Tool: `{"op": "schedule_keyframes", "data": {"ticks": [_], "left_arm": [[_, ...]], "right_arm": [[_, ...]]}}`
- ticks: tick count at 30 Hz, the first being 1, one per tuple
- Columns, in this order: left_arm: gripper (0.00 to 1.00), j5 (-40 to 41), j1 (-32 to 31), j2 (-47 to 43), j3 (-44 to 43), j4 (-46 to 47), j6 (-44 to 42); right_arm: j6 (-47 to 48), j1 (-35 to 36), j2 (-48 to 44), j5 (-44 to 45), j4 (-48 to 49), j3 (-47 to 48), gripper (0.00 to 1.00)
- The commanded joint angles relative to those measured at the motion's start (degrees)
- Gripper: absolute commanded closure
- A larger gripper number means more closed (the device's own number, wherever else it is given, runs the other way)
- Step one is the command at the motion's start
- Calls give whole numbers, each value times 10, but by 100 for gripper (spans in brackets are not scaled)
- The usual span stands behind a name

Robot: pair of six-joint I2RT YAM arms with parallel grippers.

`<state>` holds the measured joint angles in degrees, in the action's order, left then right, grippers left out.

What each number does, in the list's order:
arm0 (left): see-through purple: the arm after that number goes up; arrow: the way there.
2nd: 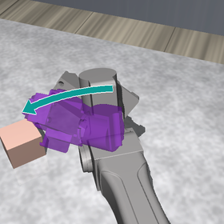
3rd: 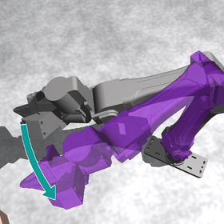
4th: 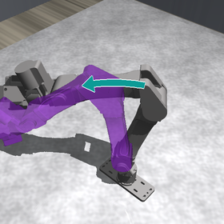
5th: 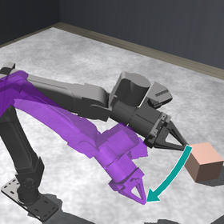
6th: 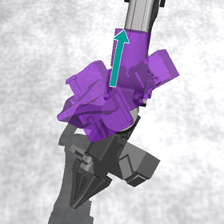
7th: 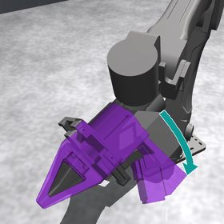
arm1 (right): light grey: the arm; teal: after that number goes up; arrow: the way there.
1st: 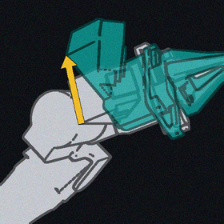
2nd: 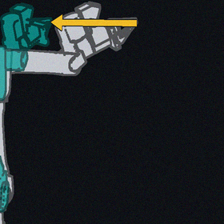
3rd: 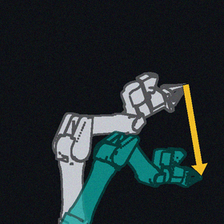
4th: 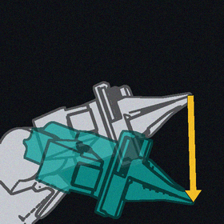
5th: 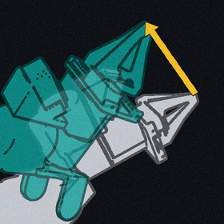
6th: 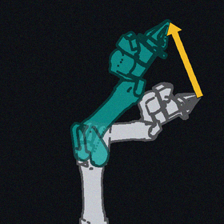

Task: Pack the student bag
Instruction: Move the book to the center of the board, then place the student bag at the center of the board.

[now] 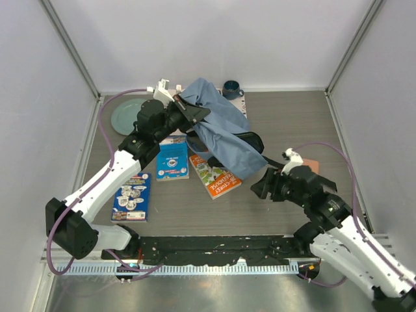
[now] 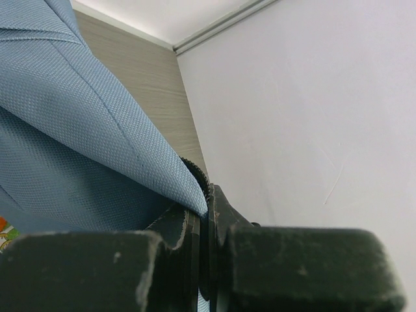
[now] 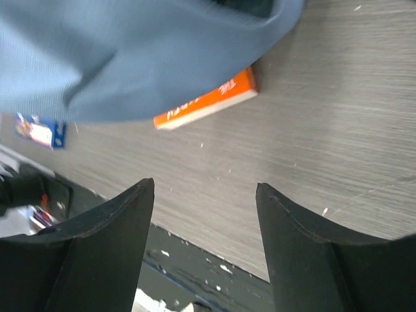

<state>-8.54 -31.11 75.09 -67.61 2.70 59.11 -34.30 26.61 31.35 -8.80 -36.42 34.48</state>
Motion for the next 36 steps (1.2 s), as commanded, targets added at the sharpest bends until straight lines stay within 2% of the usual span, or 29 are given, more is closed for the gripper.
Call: {"op": "schedule_keyframes", "data": {"ticks": [1, 2, 3, 4, 5, 6, 8, 13, 20, 30, 36], "left_arm": [[100, 33, 2, -11, -40, 36, -9], [100, 40, 2, -12, -40, 32, -9], [100, 44, 2, -12, -41, 29, -9], [100, 50, 3, -11, -44, 26, -10], [100, 53, 2, -10, -46, 17, -10], [100, 53, 3, -11, -50, 13, -12], [100, 54, 3, -13, -51, 6, -15], [100, 56, 3, -20, -50, -15, -25], [100, 59, 3, -26, -56, -51, -41], [100, 52, 5, -28, -58, -84, -51], [100, 51, 5, -39, -41, -85, -51]], "right_arm": [[-44, 238, 20, 289, 31, 15, 31], [-65, 279, 33, 323, 37, 14, 31], [-74, 319, 49, 401, 37, 18, 31], [-83, 368, 96, 443, 38, 22, 31], [-109, 449, 119, 497, 36, 27, 30], [-118, 489, 140, 577, 36, 39, 29], [-108, 532, 200, 611, 68, 52, 28], [-47, 532, 322, 564, 191, 77, 28], [26, 532, 483, 542, 253, 146, 30], [50, 516, 620, 553, 279, 194, 31], [64, 460, 657, 530, 300, 200, 32]]}}
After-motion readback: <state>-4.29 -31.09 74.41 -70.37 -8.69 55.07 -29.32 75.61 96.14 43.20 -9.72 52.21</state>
